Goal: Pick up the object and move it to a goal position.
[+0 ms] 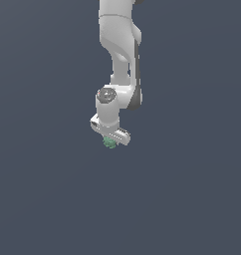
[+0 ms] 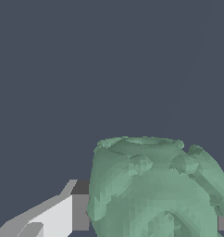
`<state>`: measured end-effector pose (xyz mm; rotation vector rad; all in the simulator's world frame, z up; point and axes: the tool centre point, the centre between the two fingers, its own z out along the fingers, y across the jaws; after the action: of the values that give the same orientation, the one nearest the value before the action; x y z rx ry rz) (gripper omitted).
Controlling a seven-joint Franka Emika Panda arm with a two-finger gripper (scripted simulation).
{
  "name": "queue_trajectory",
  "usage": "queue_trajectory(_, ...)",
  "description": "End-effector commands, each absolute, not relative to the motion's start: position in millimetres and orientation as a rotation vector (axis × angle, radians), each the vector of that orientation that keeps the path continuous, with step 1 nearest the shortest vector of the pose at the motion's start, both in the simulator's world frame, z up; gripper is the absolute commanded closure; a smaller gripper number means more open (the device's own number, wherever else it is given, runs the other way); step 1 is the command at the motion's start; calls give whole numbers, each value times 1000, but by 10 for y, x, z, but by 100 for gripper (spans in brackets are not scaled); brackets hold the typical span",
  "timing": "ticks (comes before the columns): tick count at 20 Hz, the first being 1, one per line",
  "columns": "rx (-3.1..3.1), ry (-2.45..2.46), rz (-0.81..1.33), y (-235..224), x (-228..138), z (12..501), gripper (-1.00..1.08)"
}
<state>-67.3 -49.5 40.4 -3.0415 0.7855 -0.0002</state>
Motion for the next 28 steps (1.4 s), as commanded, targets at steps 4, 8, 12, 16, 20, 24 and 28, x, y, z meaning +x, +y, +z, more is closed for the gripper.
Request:
queue_trajectory(4,-3042,787,0,-500,-673,395,108)
queue_trajectory(8,-3041,785,-1,-493,-672,403,108)
queue_trajectory(12,-3041,785,-1,-470,-666,449,108)
queue_trajectory(16,-3041,785,-1,-402,-645,590,108)
queue_trajectory(20,-3041,786,0,-292,-611,821,108)
queue_trajectory(24,-3042,787,-1,-143,-563,1137,108)
queue_trajectory(28,-3043,788,-1,40,-503,1527,108)
